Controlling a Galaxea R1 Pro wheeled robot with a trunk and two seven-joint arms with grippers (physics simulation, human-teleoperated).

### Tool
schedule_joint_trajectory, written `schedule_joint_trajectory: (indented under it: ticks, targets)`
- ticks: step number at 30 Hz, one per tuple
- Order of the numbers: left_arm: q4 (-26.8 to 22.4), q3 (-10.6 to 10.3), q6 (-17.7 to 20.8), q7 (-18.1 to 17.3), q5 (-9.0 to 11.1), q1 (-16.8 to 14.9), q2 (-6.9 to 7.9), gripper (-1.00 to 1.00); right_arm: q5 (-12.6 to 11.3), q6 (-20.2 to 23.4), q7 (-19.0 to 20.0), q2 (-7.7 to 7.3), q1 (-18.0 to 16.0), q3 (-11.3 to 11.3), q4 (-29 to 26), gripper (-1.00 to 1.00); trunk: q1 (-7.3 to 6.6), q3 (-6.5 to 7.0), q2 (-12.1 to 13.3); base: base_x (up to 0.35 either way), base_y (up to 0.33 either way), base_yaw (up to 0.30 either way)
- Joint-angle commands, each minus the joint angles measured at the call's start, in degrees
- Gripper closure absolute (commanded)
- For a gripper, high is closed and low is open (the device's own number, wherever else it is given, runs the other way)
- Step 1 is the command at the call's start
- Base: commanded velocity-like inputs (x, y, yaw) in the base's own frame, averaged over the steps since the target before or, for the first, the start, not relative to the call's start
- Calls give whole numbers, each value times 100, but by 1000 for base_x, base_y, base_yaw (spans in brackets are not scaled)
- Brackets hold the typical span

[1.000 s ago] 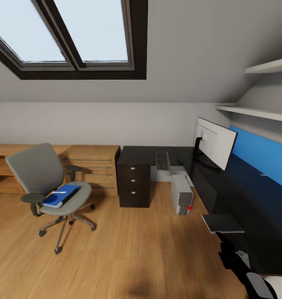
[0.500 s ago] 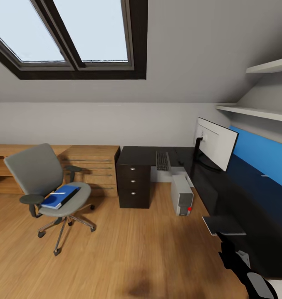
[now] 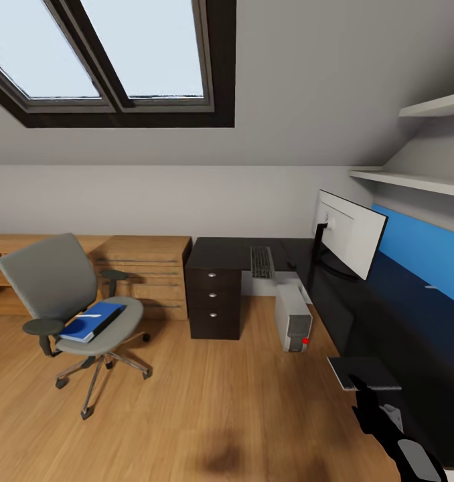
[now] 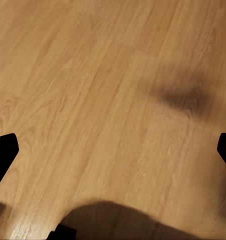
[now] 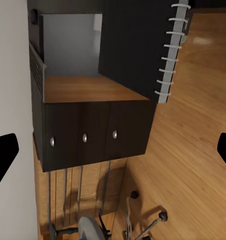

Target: In the bedroom, organize the workspace by keeping the computer under the desk, ensuring the monitor is on the desk, placing the keyboard on the desk next to the monitor, placing the mouse on the desk next to the keyboard, moving the folder from the swivel chair onto the desk next to the mouse, stacking the notebook on top of the folder with the pen on top of the notebook, and positioning the swivel chair next to the desk.

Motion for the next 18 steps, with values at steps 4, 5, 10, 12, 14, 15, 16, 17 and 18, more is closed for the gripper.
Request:
schedule_joint_trajectory:
  ticks: [4,5,10,12,14,15,16,17,18]
  targets:
    - [79,11,-46,-4,19,-3,1,-100,-28,48,10,2,-6,-29,2,-100,0,-7,-4,59,-55,0]
    - [93,11,-65,-4,18,-3,2,-100,-28,47,7,2,-6,-31,2,-100,0,-7,-4,133,-119,0]
    - [132,11,-183,-4,18,-3,4,-100,-28,49,0,2,-6,-35,2,-100,0,-7,-4,151,-134,0]
    - [141,13,-221,-4,20,-3,4,-100,-28,50,-4,0,-6,-39,2,-100,0,-7,-4,67,-60,0]
    - [145,15,-236,-1,22,-3,4,-100,-28,50,-10,-4,-6,-41,2,-100,0,-7,-4,43,-38,0]
    - [146,16,-241,0,24,-3,5,-100,-28,50,-12,-6,-6,-42,2,-100,0,-7,-4,31,-27,0]
    - [147,17,-245,1,25,-3,5,-100,-28,51,-14,-8,-6,-43,2,-100,0,-7,-4,24,-22,0]
    - [148,18,-248,1,26,-3,5,-100,-28,51,-16,-13,-6,-43,2,-100,0,-7,-4,20,-17,0]
    - [149,18,-251,2,25,-3,5,-100,-28,49,-17,-19,-6,-44,2,-100,0,-7,-4,16,-14,0]
